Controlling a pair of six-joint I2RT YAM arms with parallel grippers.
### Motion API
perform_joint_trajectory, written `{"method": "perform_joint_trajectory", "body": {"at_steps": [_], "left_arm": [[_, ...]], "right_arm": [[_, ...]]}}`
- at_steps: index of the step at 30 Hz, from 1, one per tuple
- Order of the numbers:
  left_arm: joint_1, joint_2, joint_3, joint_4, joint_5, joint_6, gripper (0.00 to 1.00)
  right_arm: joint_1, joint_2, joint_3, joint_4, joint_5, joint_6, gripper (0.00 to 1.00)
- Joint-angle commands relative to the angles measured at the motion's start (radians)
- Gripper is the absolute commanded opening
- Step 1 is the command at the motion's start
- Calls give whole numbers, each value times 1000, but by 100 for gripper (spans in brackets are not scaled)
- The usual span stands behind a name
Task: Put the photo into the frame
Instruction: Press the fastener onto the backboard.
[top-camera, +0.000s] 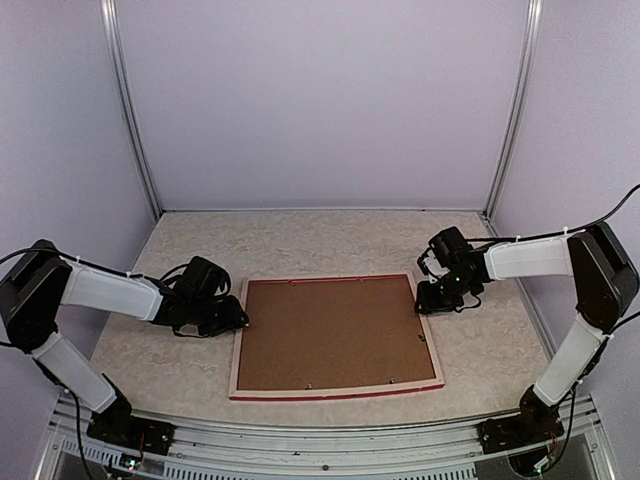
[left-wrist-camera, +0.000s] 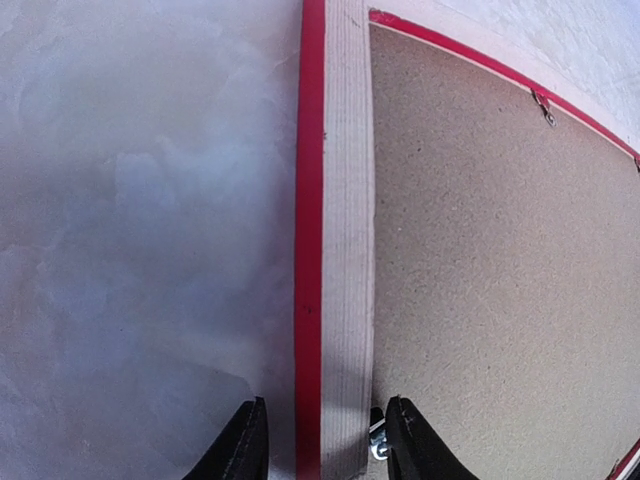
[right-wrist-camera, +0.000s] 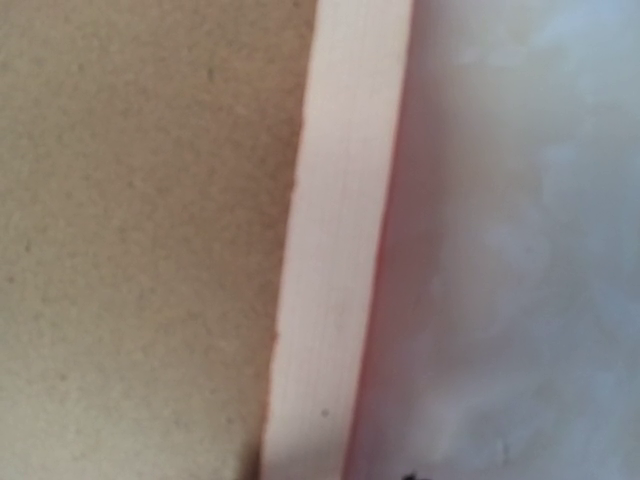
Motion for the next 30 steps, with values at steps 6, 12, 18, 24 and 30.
{"method": "perform_joint_trajectory", "body": {"at_steps": [6, 12, 18, 24, 30], "left_arm": [[12, -19, -32, -5, 3, 4, 35], [6, -11, -32, -24, -8, 19, 33], [-17, 19, -31, -75, -69, 30, 26], [-75, 32, 27, -176, -201, 54, 25], [-95, 88, 51, -198, -215, 67, 24]], "right_arm": [[4, 15, -10, 9, -6, 6, 35], [5, 13, -10, 9, -3, 6, 35], [5, 15, -11, 10, -3, 7, 35], [5, 19, -10, 13, -4, 7, 35], [5, 23, -14, 18, -7, 8, 35]]}}
